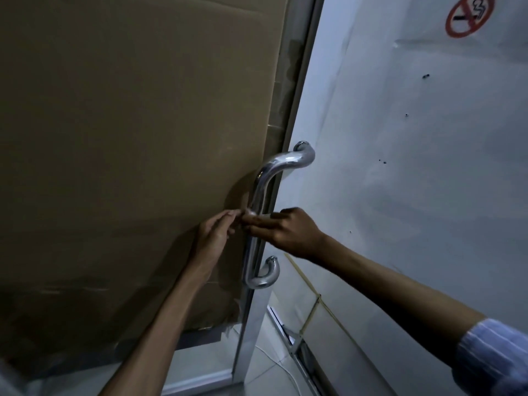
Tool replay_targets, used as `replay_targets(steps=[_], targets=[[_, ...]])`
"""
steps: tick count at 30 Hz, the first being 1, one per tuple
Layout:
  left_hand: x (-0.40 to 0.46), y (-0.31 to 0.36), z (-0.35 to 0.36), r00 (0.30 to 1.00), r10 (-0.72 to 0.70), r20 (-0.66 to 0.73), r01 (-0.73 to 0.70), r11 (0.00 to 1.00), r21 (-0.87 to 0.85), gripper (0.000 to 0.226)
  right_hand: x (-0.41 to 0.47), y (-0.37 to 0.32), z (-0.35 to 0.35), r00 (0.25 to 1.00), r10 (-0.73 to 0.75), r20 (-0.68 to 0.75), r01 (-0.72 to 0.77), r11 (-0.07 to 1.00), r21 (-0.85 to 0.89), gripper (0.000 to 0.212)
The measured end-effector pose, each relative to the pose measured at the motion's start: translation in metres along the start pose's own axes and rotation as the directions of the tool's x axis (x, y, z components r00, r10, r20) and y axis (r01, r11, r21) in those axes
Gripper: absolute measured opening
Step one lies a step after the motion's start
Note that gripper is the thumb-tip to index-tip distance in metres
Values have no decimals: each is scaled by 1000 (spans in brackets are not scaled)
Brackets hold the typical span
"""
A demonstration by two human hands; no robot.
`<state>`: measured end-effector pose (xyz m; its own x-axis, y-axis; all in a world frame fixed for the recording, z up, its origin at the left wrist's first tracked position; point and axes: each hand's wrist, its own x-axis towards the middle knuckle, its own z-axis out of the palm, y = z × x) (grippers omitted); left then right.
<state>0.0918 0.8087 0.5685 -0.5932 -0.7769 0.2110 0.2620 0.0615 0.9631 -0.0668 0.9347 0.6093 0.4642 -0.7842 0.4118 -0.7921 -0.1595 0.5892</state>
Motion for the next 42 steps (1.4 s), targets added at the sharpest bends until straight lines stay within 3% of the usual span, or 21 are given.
replay_targets(steps=[4,13,23,25,27,28,29,30,31,32,33,34,35,36,38,42], targets=[[-5,-13,-3,1000,1,-9,-1,999,39,31,-19,-22,26,997,-3,74,2,1000,11,29],[-25,-60,-15,980,-200,-3,199,972,128,25,-48,-69,73,981,-58,183,32,989,141,32],[-32,-72,-18,960,-279,-7,276,946,170,23,-57,-97,95,888,15,459,-164,944,287,35],[-33,-75,-20,959,-282,8,275,941,196,20,-58,-108,87,909,106,403,-251,911,328,31],[-33,-75,-22,959,-283,22,274,941,196,18,-60,-122,68,923,317,219,-382,829,409,30],[-33,-76,-22,962,-272,20,263,946,191,18,-61,-130,60,883,452,125,-456,764,456,29],[-32,-78,-22,967,-256,14,249,950,188,19,-61,-136,50,798,599,58,-535,663,524,29],[-32,-79,-21,970,-241,7,236,954,185,20,-56,-142,42,653,757,31,-621,512,594,28],[-31,-80,-20,974,-226,-2,222,959,178,20,-48,-144,36,451,892,34,-681,319,659,28],[-30,-81,-17,976,-219,-12,218,962,166,20,-37,-142,33,202,977,64,-689,95,718,28],[-30,-80,-14,977,-214,-23,215,965,152,19,-25,-138,31,-37,993,113,-637,-111,763,29],[-29,-79,-10,977,-210,-26,212,966,151,20,-14,-134,31,-215,963,161,-564,-257,785,30],[-30,-77,-8,980,-195,-24,197,968,158,22,-4,-132,32,-309,926,217,-498,-352,793,30],[-30,-76,-6,984,-176,-26,178,970,164,23,6,-132,35,-339,902,267,-459,-407,790,30],[-28,-82,-5,985,-168,-30,171,971,168,23,20,-145,48,-318,887,335,-459,-453,764,31],[-30,-88,-6,989,-148,-6,146,973,176,18,30,-177,72,-322,889,325,-486,-449,750,36]])
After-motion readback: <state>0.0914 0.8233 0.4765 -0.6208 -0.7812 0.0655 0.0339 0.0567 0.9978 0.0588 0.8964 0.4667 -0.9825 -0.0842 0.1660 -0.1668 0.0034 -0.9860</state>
